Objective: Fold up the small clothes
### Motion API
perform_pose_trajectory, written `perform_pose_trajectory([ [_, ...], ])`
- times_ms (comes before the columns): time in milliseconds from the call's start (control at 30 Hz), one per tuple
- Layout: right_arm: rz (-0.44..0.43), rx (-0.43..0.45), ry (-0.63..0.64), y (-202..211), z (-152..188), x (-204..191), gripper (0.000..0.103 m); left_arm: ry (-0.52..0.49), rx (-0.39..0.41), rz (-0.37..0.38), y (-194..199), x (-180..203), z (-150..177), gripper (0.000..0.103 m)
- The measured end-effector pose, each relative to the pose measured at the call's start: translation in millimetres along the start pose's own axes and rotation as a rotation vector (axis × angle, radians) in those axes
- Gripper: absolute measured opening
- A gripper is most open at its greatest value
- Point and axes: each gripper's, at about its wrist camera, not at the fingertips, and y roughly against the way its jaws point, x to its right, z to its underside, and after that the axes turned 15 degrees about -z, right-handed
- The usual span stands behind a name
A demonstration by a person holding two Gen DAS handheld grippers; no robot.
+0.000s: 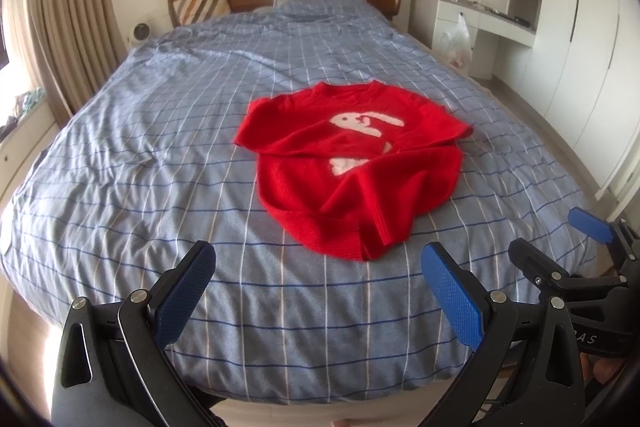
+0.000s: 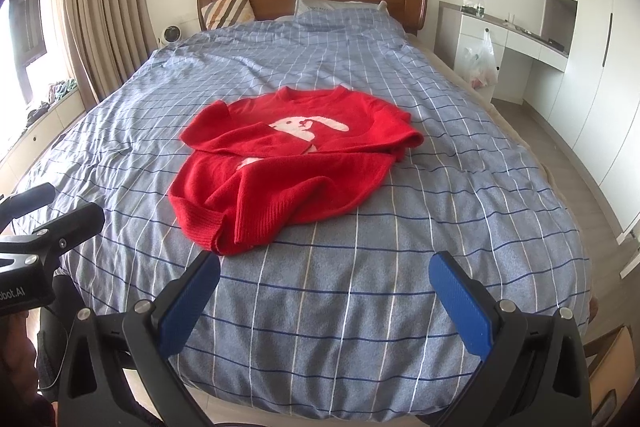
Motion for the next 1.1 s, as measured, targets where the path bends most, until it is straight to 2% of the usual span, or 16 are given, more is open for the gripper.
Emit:
perform_pose_trajectory([
  [667,-0.008,-0.005,-0.007,-1,3,1,0.103,0.001,-0.033,0.011,-8,-4,4,0.103],
  [733,-0.010,0.001,-0.014,0,3,5,0.103,-0.002,-0.042,0.003,-12,-7,3,0.103],
  [900,0.053,0.039,-0.060,7,3,35,0.103,0.043,-0.043,-0.046,-26,-28,5,0.103],
  [1000,0.064,0.046,-0.104,1,6,56,0.103,0.075,-0.101,-0.028,-56,-37,13,0.103],
  [1100,-0.009,0.023,-0.139,-15,9,70,0.103,0.097,-0.185,0.036,-91,-35,15,0.102],
])
